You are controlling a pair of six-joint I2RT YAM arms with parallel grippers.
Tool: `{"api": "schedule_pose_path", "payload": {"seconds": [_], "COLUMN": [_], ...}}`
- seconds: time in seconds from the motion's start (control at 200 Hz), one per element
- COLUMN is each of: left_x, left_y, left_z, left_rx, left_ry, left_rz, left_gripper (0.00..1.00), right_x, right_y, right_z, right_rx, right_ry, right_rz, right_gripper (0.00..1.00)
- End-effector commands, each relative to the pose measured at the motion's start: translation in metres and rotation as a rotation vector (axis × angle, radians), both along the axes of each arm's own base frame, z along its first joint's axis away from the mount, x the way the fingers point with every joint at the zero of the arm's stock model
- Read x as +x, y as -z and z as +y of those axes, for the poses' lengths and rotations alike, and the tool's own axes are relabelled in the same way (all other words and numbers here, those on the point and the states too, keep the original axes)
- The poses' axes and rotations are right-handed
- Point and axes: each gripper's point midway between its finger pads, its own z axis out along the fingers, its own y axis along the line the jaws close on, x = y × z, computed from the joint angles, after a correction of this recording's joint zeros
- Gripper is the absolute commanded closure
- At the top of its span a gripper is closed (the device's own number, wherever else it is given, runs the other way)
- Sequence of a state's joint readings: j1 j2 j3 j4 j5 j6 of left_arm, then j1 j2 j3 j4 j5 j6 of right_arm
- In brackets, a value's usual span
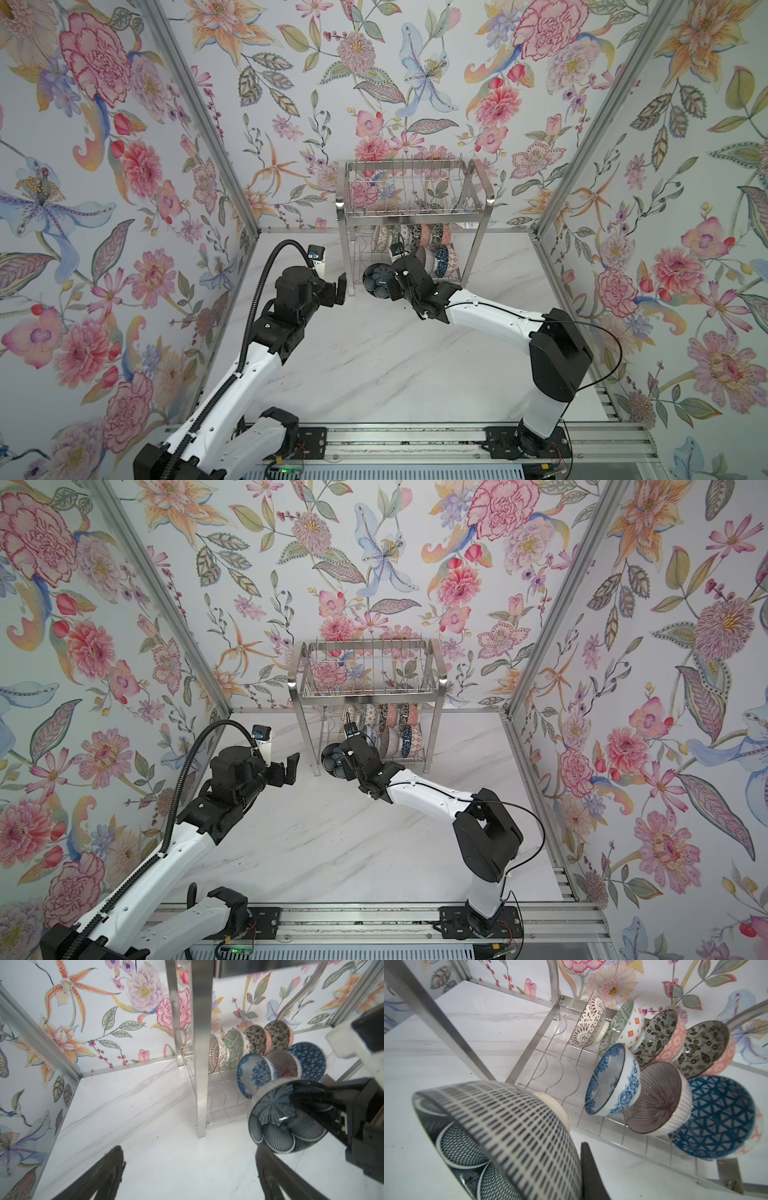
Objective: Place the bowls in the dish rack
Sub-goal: 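Carry dark blue-grey bowl into the rack with right gripper, then lower dark blue-grey bowl into a rack slot and open right gripper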
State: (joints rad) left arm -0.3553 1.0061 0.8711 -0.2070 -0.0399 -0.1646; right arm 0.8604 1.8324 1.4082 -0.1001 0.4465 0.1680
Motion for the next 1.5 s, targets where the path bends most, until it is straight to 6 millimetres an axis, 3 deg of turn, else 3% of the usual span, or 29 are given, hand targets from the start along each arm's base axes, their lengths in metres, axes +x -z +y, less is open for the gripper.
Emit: {"api": "schedule_pose_path", "payload": {"seconds": [0.0,0.285,0.691,1.001,1.496], "left_x": [-0.007,-0.006,-0.007,-0.009,-0.010], "left_y": [0.023,0.026,0.027,0.025,0.022], "left_z": [0.005,0.016,0.015,0.016,0.014], "left_rx": [0.079,0.017,-0.018,-0.027,-0.040], "left_ry": [0.053,0.053,0.071,0.073,0.084], "left_rz": [0.072,0.049,0.047,0.040,0.029], "left_gripper": [0.01,0.01,0.01,0.01,0.01], "right_x": [0.022,0.067,0.114,0.130,0.134], "right_y": [-0.022,-0.005,-0.003,0.012,0.033], "right_z": [-0.004,0.002,0.009,0.017,0.019], "right_rx": [-0.158,-0.384,-0.546,-0.656,-0.742], "right_ry": [0.078,0.152,0.225,0.238,0.245], "right_rz": [-0.128,-0.199,-0.274,-0.294,-0.278], "right_gripper": [1.00,1.00,1.00,1.00,1.00]}}
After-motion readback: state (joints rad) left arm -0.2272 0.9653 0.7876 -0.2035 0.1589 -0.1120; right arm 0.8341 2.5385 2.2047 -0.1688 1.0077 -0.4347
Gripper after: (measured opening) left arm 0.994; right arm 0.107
